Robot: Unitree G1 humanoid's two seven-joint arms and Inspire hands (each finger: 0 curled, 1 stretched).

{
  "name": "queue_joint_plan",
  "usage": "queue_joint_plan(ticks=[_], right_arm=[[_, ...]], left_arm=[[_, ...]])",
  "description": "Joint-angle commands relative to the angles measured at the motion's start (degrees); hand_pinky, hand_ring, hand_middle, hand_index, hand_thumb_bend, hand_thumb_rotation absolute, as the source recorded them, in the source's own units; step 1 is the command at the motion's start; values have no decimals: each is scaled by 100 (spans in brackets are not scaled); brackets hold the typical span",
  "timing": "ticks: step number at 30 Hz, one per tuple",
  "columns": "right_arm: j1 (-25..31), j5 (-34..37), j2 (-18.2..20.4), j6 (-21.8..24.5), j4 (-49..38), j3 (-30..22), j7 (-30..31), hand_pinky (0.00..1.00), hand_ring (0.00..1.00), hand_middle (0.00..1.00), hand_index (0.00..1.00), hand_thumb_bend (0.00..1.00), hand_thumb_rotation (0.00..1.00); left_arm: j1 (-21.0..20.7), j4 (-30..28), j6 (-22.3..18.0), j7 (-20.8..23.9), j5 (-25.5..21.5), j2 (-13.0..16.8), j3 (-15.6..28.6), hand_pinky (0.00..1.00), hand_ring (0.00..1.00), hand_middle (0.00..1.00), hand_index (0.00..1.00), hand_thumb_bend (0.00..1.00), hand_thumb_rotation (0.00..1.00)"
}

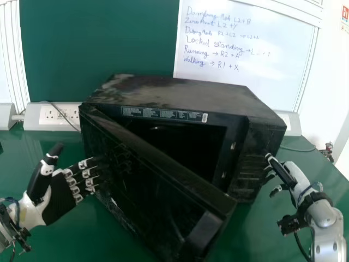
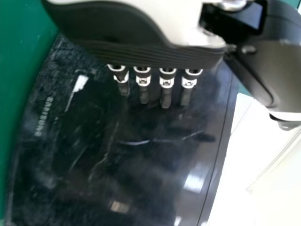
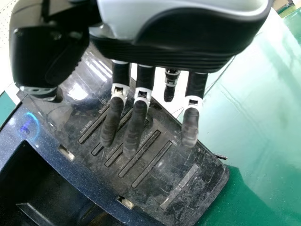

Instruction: Put biscuit inside oven

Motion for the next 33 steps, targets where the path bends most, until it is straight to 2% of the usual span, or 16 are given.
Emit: queue_joint_plan(ticks=[1, 9, 22, 27, 33], right_arm=[[-110, 35, 51, 25, -67, -3, -38, 23, 25, 32, 38, 75, 37], [-91, 36, 52, -18, -88, 8, -39, 23, 25, 32, 38, 74, 37], [-74, 31, 65, 33, -114, -19, -63, 23, 25, 32, 38, 74, 37], [-37, 24, 34, -71, -85, -18, -43, 23, 25, 33, 38, 74, 38], [-36, -16, 85, 83, -167, -36, -139, 23, 25, 33, 39, 74, 37]], left_arm=[[-181, -67, 64, -25, 21, 115, -184, 71, 80, 84, 85, 53, 5], [-523, 81, 42, -90, 134, 132, -589, 72, 79, 83, 84, 58, 5], [-934, 457, 26, 46, 628, -5, -1036, 75, 83, 85, 85, 61, 6], [-1066, 540, 43, 168, 707, -43, -1116, 76, 83, 86, 87, 57, 1], [-1228, 615, 124, 332, 787, -119, -1219, 76, 82, 86, 87, 52, 0]])
